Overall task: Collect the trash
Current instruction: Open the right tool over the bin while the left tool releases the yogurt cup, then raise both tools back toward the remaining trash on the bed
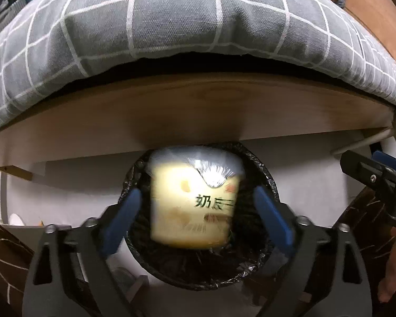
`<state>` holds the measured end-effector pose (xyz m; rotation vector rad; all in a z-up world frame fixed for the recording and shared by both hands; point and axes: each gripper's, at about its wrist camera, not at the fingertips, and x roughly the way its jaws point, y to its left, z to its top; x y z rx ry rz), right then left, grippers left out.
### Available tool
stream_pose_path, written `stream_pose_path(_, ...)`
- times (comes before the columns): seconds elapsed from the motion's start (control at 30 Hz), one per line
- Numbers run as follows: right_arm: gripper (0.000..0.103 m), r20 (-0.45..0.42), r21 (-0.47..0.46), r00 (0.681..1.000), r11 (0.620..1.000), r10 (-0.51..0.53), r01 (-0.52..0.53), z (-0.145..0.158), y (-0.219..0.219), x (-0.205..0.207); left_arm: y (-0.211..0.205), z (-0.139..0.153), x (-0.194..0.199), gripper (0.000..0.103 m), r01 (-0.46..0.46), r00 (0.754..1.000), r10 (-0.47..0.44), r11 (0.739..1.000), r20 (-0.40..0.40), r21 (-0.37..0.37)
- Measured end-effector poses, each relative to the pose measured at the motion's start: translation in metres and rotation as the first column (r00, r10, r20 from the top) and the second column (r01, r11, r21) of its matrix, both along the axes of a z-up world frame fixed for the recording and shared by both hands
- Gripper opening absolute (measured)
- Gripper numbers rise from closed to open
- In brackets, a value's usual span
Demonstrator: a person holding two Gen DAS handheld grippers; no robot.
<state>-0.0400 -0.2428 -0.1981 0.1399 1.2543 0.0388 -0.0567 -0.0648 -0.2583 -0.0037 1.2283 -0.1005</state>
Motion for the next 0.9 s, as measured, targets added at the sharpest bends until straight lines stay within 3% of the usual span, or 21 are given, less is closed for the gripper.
stream_pose_path(0.2, 0.096, 0.015, 0.003, 1.0, 1.0, 0.006, -0.006, 0.0, 0.005, 0.001, 0.0, 0.004, -0.003, 0.097, 0.016, 1.0, -0.016, 1.0, 0.008, 0.011)
stream_pose_path(0.9, 0.096, 0.184, -0.052, 0.979, 0.995, 0.093, -0.085, 0.062, 0.03, -0.002, 0.023, 0.071, -0.014, 0.097, -0.023, 0.994, 0.02, 0.999, 0.104, 0.031)
